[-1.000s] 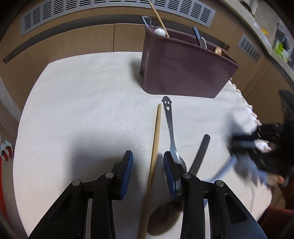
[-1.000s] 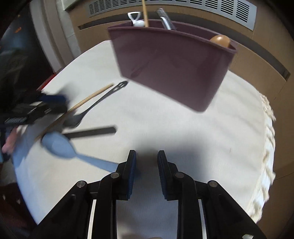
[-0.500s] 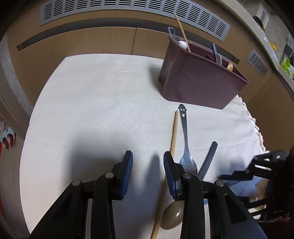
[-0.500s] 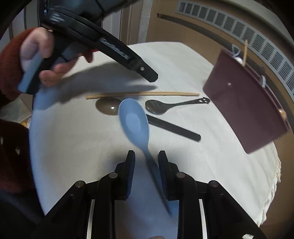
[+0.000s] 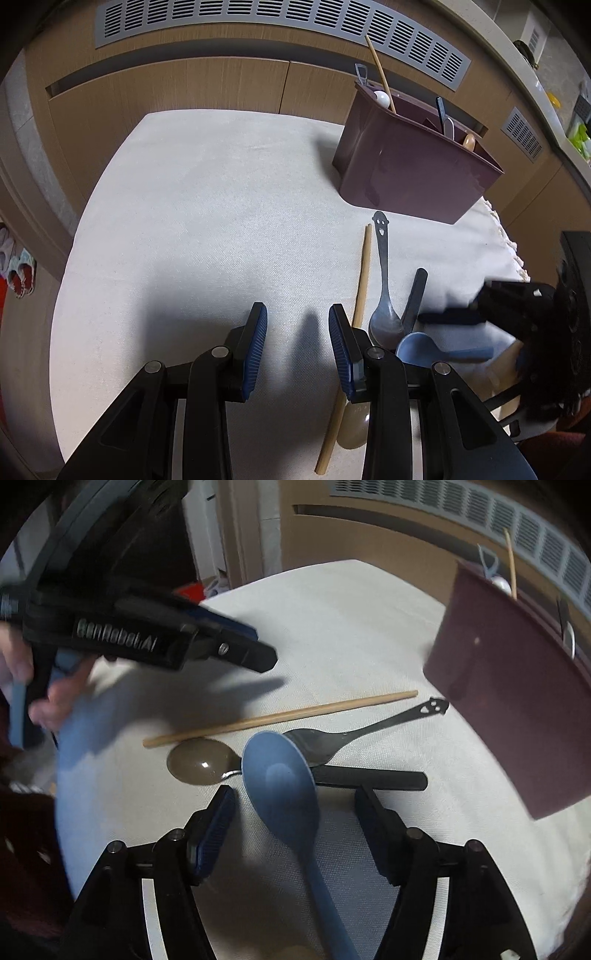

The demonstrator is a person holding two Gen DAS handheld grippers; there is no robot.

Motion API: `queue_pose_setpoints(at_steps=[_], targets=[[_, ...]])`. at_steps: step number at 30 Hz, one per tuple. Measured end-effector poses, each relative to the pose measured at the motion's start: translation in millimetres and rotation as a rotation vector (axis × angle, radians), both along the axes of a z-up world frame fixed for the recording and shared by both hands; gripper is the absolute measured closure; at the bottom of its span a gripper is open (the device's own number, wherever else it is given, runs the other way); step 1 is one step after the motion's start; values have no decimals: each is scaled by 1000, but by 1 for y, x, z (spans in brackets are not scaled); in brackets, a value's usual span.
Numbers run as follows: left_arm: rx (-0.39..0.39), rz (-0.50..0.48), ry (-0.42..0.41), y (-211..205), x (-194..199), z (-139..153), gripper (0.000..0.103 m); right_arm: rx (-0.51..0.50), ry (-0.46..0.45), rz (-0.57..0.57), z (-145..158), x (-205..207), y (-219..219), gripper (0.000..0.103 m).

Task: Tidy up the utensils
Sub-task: 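Grasp the light blue plastic spoon with the right tool while the left tool reaches toward the chopstick, then grasp the wooden chopstick with the left tool while the right tool holds the blue spoon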

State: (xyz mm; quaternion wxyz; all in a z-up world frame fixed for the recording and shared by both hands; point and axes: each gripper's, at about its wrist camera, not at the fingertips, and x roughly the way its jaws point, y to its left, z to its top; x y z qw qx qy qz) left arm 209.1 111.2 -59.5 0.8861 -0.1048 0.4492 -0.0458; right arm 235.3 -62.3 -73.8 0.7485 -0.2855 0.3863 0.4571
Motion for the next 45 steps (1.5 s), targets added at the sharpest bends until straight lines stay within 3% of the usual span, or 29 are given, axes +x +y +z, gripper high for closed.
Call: queue_pose_setpoints(at_steps=[1, 2, 6, 11, 16, 20, 28, 35, 39, 45], targets=[[1, 0, 1, -1, 0, 0, 67, 7, -5, 1, 2, -3, -1, 65], [2, -4, 0, -2, 0, 1, 67, 16, -2, -10, 4, -5, -3, 71], [1, -23, 1, -7, 3, 1, 67, 46, -3, -119, 15, -1, -18, 71], [-23, -117, 25, -23, 16, -5, 68, 149, 43, -375, 39, 19, -67, 71], [50, -187, 47, -45, 36, -9, 72, 201, -2, -568, 52, 23, -104, 71], [125, -214, 59, -59, 51, -11, 82, 201, -34, -591, 58, 3, -117, 71], [174, -253, 72, -75, 65, -9, 85, 200, -80, -637, 48, 8, -103, 71], [141, -208, 76, -74, 71, -8, 92, 220, -103, -681, 57, -2, -109, 71], [74, -155, 81, -67, 69, -7, 98, 251, -86, -707, 62, -6, -118, 71], [-9, -135, 0, -63, 40, 13, 98, 282, -91, -739, 72, -15, -130, 71]])
